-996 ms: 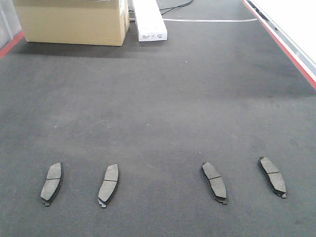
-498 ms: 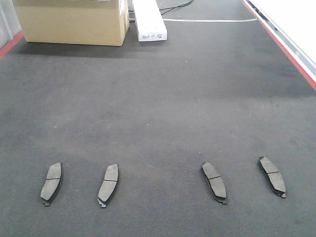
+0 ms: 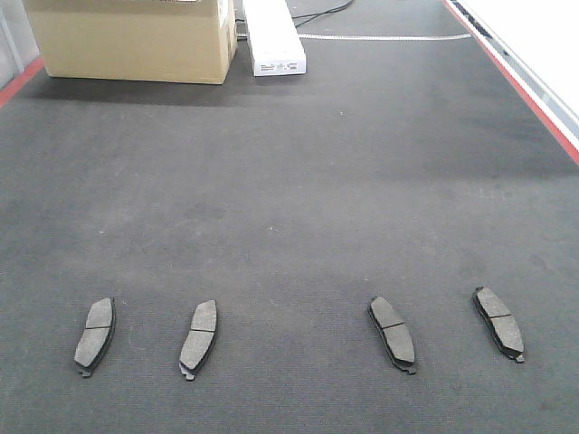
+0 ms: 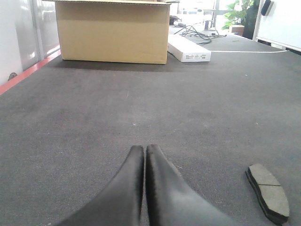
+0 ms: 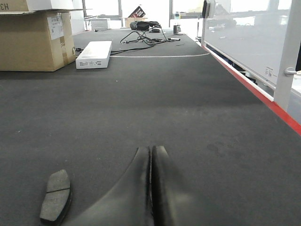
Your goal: Move and align brake pads A on conveyor
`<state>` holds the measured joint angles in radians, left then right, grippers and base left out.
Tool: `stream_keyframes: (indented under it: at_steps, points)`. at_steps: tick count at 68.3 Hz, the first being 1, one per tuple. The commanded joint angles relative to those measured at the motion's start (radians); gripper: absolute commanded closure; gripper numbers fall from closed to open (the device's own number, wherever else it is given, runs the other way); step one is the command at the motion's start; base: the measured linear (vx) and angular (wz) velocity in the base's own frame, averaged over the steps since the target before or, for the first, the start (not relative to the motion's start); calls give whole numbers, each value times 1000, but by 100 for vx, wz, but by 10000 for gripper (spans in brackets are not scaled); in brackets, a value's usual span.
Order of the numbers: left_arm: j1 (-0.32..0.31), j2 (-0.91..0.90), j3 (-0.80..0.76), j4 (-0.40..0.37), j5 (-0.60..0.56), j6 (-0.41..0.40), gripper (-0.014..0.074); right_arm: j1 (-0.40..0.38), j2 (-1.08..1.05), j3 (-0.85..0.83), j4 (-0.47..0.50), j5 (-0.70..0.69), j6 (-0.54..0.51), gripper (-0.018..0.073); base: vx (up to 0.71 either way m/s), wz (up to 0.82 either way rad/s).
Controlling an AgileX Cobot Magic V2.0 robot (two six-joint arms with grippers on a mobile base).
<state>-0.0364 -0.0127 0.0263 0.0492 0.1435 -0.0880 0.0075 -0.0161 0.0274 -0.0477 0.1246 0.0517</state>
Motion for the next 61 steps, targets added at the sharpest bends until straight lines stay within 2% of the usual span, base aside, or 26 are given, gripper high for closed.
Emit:
stream_keyframes:
  at_steps: [1,17,61]
  points:
    - [0,-14,17,-7,-80,0,603,-7,-6,13,-3,-83,-1,571,0,0]
    - [0,-14,17,-7,-80,0,603,-7,-6,13,-3,-125,-2,571,0,0]
    - [0,-14,17,-7,-80,0,603,-7,-6,13,-2,-125,-2,571,0,0]
